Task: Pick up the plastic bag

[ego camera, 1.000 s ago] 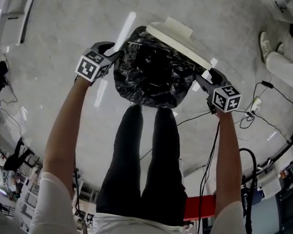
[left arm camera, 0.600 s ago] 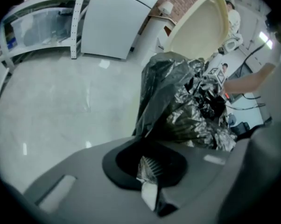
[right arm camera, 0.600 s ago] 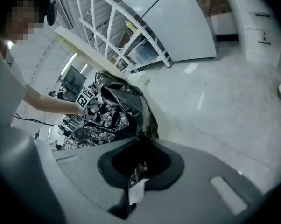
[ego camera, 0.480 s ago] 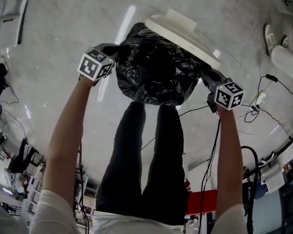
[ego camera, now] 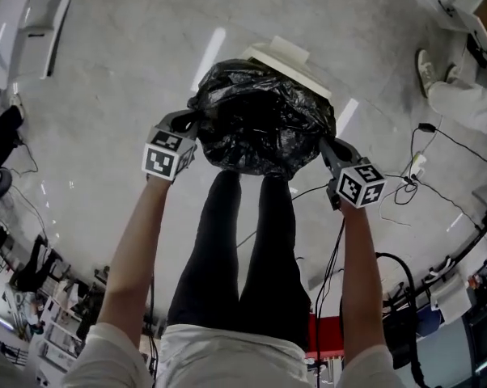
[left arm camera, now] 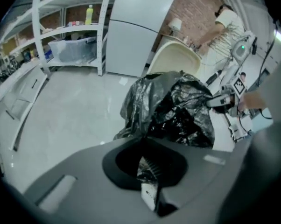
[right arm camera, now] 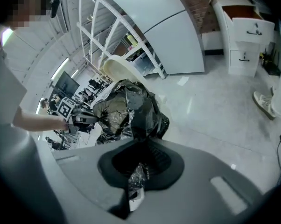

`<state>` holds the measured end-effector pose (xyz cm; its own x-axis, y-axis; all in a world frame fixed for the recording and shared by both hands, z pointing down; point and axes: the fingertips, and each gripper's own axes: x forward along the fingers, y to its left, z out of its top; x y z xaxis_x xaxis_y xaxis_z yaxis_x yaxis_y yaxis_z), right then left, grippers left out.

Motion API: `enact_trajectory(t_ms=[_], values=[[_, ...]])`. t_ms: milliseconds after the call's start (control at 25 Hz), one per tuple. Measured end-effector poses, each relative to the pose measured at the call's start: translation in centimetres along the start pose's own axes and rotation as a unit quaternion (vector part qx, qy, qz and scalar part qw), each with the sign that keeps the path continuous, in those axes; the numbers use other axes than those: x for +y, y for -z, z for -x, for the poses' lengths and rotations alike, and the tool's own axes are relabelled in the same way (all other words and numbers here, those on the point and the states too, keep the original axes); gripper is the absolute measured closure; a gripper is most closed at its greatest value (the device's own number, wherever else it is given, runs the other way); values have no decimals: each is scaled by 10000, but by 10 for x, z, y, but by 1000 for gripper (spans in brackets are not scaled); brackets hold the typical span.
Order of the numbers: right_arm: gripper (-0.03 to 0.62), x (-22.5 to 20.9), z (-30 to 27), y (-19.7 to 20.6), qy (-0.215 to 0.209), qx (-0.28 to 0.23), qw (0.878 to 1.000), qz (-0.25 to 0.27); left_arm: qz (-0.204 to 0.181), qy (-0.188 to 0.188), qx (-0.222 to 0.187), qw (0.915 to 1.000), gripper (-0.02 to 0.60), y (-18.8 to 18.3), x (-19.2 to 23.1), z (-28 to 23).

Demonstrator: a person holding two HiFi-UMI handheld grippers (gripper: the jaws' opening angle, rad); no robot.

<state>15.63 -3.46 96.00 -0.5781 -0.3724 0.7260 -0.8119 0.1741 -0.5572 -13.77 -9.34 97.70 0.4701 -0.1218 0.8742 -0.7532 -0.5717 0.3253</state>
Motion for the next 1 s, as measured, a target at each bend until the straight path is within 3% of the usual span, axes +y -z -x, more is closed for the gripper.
enact_trajectory(t_ms=[160, 320, 600, 760, 1000], values=[[592, 36, 31, -10, 40, -19, 10000, -56, -28, 99, -77, 9999, 578, -11, -39, 42], [592, 66, 57, -23, 143, -69, 9997, 179, -308, 74, -241, 9992, 578, -25, -67, 78], [592, 125, 122, -47, 133, -244, 9985, 472, -403, 203, -509, 9977, 578, -48, -128, 164], [592, 154, 160, -67, 155, -326, 9979, 531, -416, 186, -667, 9967, 578, -65, -152, 213], [592, 189, 208, -90, 220, -477, 9964, 658, -800, 119, -816, 9934, 578, -86, -178, 273]])
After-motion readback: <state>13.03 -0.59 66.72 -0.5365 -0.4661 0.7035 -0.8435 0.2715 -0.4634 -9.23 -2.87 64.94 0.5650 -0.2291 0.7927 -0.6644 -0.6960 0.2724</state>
